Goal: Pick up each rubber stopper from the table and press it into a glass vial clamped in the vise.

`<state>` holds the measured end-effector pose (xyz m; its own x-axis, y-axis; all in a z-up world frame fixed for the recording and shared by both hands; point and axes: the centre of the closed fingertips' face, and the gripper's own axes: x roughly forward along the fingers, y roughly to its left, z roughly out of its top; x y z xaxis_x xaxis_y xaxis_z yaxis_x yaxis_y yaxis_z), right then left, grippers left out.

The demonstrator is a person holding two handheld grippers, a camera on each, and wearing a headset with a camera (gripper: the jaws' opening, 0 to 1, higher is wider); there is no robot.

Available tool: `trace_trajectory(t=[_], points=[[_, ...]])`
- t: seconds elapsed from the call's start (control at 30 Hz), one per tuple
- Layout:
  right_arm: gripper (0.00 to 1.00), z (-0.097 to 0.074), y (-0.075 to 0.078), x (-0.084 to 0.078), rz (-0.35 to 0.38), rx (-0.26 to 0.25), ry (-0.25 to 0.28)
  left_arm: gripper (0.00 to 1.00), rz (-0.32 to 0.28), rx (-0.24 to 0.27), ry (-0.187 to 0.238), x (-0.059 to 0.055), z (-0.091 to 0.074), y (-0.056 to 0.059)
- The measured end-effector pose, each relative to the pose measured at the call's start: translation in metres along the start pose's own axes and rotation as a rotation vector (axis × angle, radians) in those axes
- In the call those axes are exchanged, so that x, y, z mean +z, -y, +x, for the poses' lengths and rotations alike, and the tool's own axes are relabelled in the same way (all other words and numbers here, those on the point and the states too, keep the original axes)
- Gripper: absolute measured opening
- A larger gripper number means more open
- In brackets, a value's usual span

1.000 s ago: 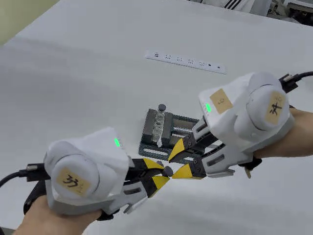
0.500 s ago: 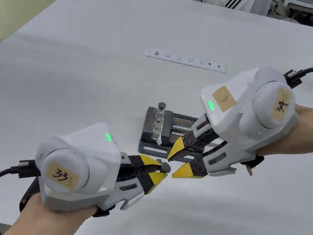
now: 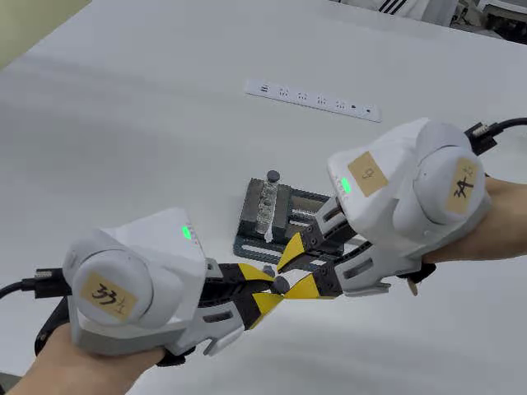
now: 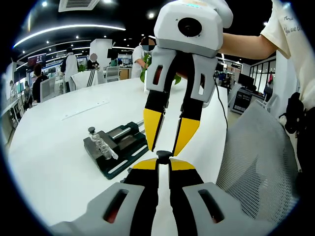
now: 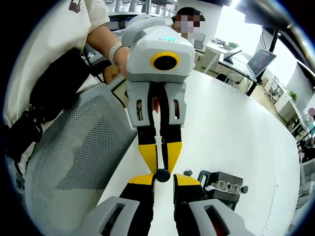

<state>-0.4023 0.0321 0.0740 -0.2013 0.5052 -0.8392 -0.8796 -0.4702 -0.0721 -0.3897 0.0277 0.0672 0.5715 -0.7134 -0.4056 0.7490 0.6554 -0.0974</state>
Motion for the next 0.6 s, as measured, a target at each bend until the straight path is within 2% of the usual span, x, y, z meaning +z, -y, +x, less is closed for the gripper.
trace_trajectory(t=[0.43,0.6], points=[[0.08,-0.0024,-0.0008,-0.0003,0.01,-0.001,0.002,0.03,0.007,0.0,0.016,0.0039,0.0003,0.0007],[0.07,-0.0031,-0.0005,-0.0005,0.022,0.004,0.005,0.03,0.03,-0.003,0.028,0.0051,0.0003,0.0004]])
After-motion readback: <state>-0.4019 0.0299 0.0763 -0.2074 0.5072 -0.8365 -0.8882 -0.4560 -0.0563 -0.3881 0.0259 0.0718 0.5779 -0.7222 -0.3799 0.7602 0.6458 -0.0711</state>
